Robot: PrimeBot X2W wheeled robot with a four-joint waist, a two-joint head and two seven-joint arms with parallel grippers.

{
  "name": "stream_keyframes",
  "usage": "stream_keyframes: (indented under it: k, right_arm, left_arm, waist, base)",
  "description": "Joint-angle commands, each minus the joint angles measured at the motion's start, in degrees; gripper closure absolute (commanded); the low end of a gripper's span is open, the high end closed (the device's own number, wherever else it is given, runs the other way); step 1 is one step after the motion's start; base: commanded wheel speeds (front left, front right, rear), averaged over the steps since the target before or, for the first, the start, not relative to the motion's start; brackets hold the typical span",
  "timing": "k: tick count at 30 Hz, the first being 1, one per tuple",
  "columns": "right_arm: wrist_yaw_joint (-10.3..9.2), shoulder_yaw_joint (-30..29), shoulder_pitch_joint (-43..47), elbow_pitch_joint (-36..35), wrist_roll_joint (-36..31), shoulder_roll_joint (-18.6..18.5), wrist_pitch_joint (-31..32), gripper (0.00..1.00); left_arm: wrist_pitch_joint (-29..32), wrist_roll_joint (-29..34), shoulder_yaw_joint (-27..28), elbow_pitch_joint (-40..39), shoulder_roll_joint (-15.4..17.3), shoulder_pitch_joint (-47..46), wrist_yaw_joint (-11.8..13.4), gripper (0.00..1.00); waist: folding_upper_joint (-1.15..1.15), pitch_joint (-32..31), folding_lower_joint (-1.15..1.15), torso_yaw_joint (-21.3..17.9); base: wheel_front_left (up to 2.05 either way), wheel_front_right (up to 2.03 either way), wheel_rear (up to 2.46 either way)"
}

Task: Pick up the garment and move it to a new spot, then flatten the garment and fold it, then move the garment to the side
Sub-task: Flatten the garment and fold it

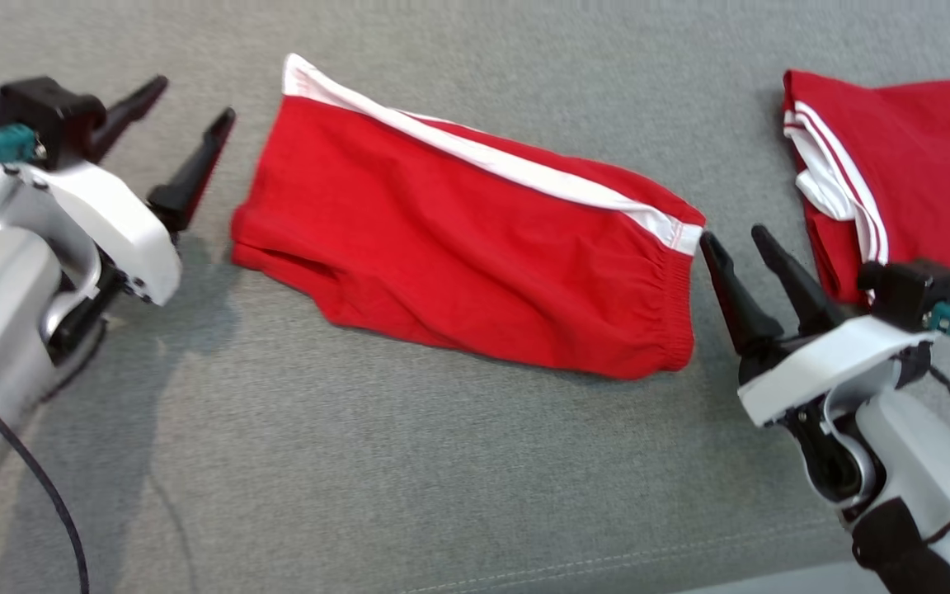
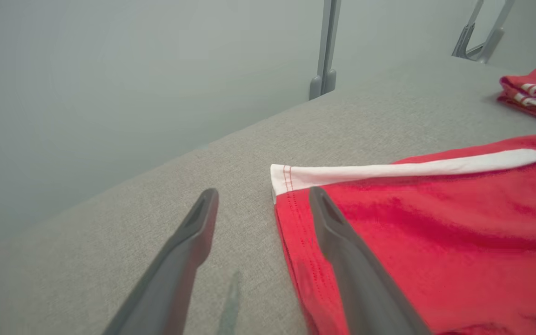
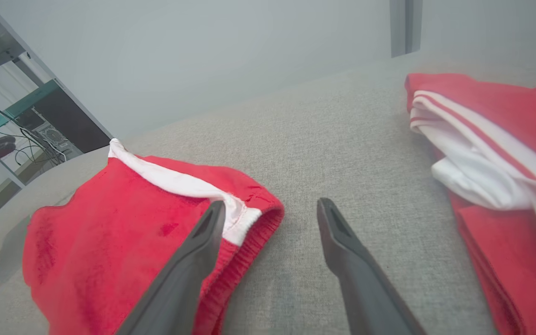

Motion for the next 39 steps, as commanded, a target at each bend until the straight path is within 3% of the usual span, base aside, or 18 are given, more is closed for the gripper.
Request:
stream_keyframes:
  k: [1, 8, 14, 25, 39]
  right_arm:
    - [-0.01, 0.24, 2.32, -1.63, -0.71, -0.41, -0.75, 0.0]
    - [-0.01, -0.22, 6.21, -2.79, -3.18, 0.39, -0.76, 0.0]
    - [-0.01, -0.29, 7.45, -3.24, -4.42, 1.28, -0.76, 0.0]
    - [-0.01, 0.79, 6.58, -3.42, -5.35, 2.56, -0.74, 0.0]
    - [-0.01, 1.06, 6.18, -3.08, -6.14, 3.12, -0.76, 0.0]
  left_arm:
    - [-0.72, 0.2, 3.82, -1.37, 1.78, 0.58, 0.62, 0.0]
    - [-0.74, 4.67, 20.32, -8.34, -1.05, 17.35, 2.51, 0.0]
    - [-0.75, 8.41, 28.7, -8.36, -4.91, 25.56, 1.78, 0.0]
    - [-0.75, 6.74, 33.33, -1.18, -11.18, 23.72, -0.31, 0.0]
    - [1.73, 2.77, 29.05, 7.09, -13.5, 19.68, -0.45, 0.0]
  waist:
    - [0.0, -2.52, 0.0, 2.36]
    - [0.0, -5.5, 0.0, 4.17]
    - [0.0, -5.29, 0.0, 4.06]
    - [0.0, -2.77, 0.0, 1.67]
    - [0.0, -1.31, 0.0, 0.13]
  base:
    - [0.0, 0.0, 0.0]
    - [0.0, 0.0, 0.0]
    - [0.0, 0.0, 0.0]
    - [0.0, 0.0, 0.0]
    - [0.0, 0.0, 0.0]
